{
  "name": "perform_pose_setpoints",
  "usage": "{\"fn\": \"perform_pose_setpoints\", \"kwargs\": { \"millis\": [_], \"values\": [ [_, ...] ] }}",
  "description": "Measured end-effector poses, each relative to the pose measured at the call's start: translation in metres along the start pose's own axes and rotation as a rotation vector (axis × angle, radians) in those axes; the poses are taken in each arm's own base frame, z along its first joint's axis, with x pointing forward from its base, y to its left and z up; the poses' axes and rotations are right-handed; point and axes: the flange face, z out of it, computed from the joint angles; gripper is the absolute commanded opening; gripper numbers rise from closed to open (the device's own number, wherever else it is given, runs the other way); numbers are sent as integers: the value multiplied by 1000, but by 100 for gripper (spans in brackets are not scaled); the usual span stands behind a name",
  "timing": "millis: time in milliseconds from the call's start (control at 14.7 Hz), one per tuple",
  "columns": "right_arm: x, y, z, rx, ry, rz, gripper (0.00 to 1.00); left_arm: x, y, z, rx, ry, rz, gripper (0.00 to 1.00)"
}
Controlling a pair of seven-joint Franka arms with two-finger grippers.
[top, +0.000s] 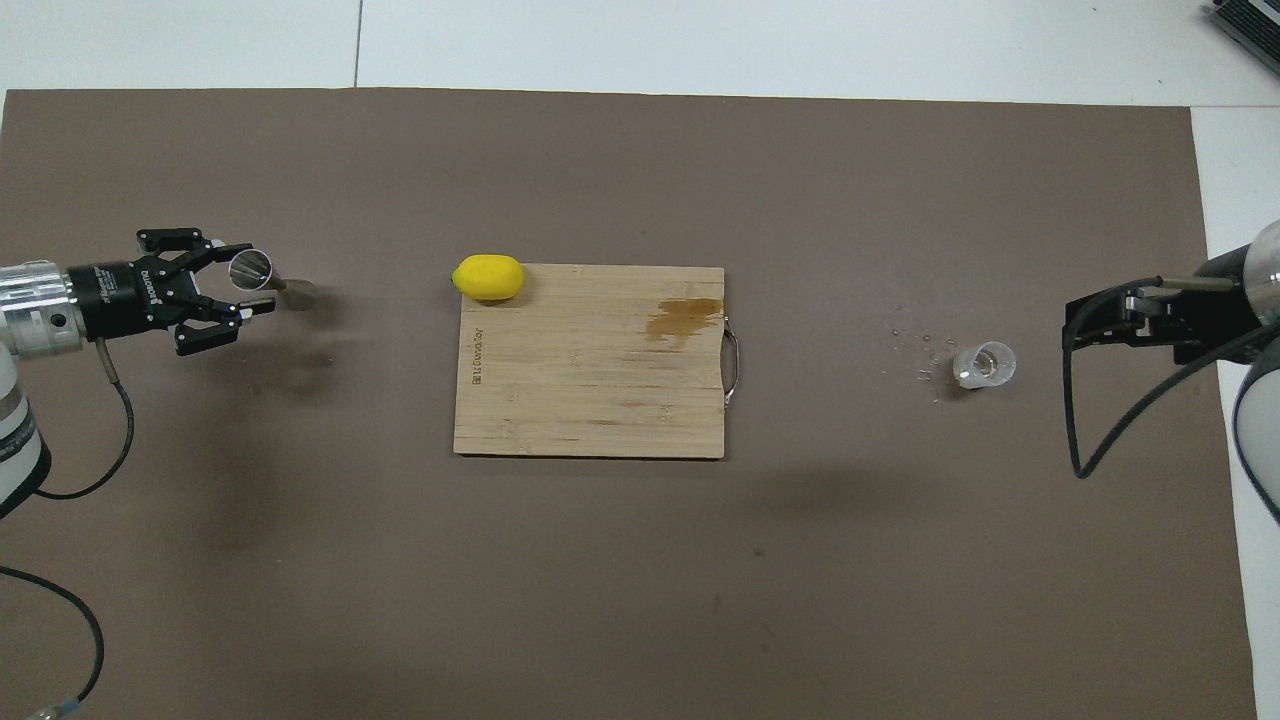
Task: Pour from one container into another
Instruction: 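Close the left gripper around the small metal cup, then lift the metal cup with the left gripper and carry it over the board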
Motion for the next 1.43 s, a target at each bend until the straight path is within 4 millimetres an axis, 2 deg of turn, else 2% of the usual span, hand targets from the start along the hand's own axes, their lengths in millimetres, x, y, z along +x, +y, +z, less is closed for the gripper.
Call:
{"fn": "perform_pose_setpoints", "kwargs": {
  "millis": [68,136,204,544,748,1020,1428],
  "values": [
    [0,0,0,0,0,0,100,0,0,0,0,0,0,22],
    [0,0,0,0,0,0,100,0,0,0,-1,0,-1,4],
    [0,0,0,0,0,0,100,0,0,-1,-2,0,-2,0],
    [0,0,0,0,0,0,100,-2,-1,0,11,-9,-27,0],
    [0,0,0,0,0,0,100,-22,-5,5,77,-46,-14,0],
    [0,0,0,0,0,0,100,-70,-20,28,147,-69,11,0],
    [0,0,0,0,0,0,100,-176,-76,86,179,-102,51,0]
  ]
}}
